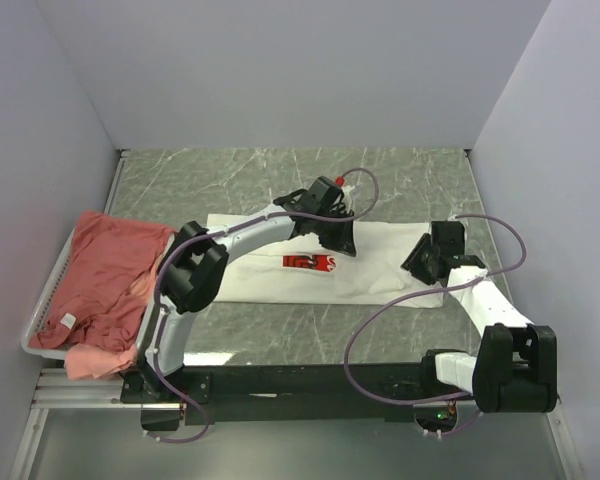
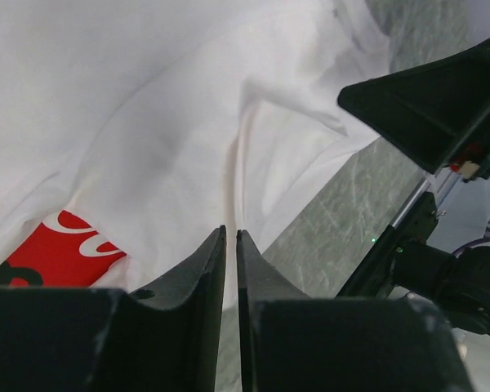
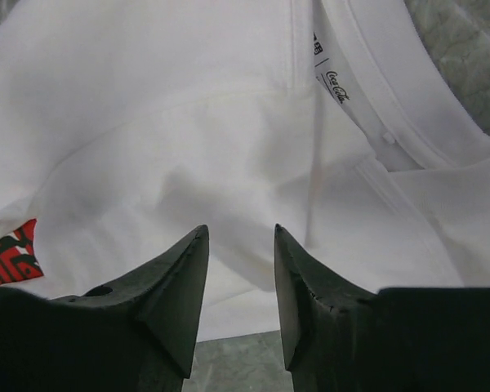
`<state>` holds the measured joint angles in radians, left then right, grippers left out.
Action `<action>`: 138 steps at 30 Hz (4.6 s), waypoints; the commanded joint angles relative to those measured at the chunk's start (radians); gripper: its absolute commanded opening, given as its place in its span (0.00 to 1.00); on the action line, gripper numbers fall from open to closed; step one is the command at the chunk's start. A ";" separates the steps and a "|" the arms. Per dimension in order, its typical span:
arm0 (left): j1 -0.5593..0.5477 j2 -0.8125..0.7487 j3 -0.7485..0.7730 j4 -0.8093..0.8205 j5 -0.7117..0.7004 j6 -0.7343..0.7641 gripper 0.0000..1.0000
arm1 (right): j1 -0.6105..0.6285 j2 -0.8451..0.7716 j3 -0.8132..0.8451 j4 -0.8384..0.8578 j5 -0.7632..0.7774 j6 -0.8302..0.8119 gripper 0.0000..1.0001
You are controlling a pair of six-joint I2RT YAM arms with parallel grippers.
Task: Fold and stack the t-shirts
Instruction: Fold the tshirt
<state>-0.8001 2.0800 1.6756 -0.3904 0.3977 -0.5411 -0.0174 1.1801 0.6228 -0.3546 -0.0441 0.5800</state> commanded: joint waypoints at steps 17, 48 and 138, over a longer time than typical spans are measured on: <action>0.001 -0.199 -0.298 0.047 -0.163 -0.083 0.36 | 0.071 -0.036 0.014 0.032 0.067 -0.029 0.47; -0.085 -0.070 -0.307 0.107 -0.128 -0.155 0.44 | 0.249 0.182 0.083 0.117 0.064 -0.066 0.41; -0.008 -0.118 -0.160 0.082 0.018 -0.201 0.30 | 0.040 0.224 0.212 0.103 0.084 0.080 0.28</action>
<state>-0.7746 1.9484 1.4452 -0.3447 0.3782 -0.7677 0.0498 1.4143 0.7803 -0.2741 0.0731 0.6563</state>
